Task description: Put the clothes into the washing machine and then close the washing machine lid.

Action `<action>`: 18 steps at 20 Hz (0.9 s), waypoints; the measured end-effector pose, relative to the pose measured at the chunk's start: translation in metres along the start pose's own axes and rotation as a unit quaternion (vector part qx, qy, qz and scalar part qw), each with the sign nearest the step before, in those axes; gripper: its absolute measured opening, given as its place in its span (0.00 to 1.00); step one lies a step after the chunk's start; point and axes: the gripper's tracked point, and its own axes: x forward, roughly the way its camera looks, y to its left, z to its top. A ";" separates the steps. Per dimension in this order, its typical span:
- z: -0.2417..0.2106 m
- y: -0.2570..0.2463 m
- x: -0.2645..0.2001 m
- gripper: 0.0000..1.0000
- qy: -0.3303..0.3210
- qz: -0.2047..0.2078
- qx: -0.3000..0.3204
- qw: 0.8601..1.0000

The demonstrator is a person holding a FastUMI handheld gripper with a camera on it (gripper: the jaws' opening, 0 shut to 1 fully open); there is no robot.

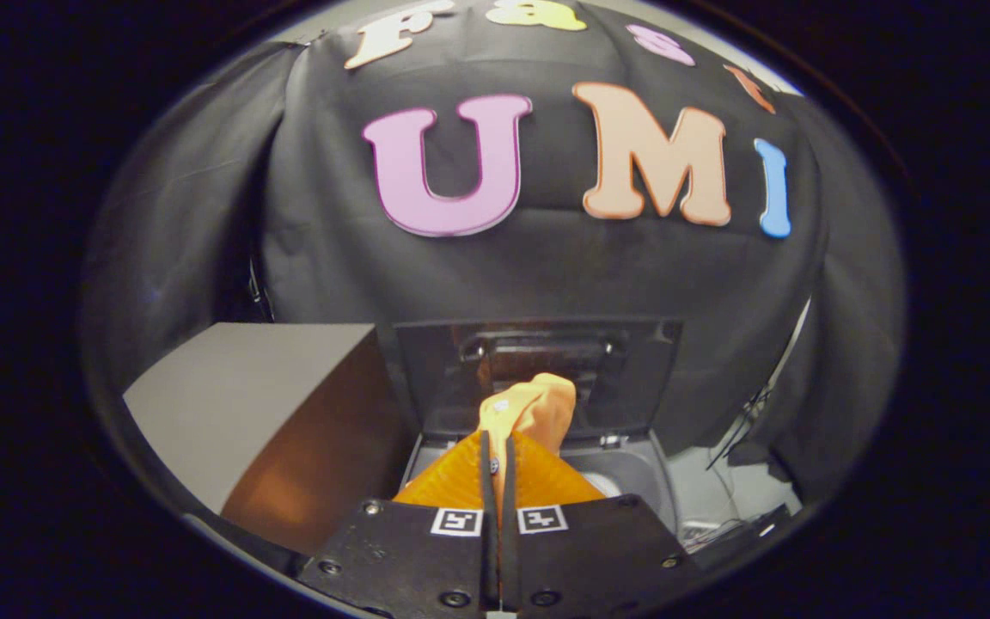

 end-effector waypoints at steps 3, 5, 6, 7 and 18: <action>-0.045 -0.005 0.025 0.01 0.031 -0.005 0.023 0.999; -0.064 -0.010 0.035 0.01 0.046 -0.014 0.035 0.998; -0.071 -0.014 0.038 0.01 0.054 -0.021 0.038 0.998; -0.078 -0.018 0.045 0.01 0.061 -0.025 0.044 0.997; -0.107 -0.035 0.070 0.58 0.094 -0.050 0.113 0.988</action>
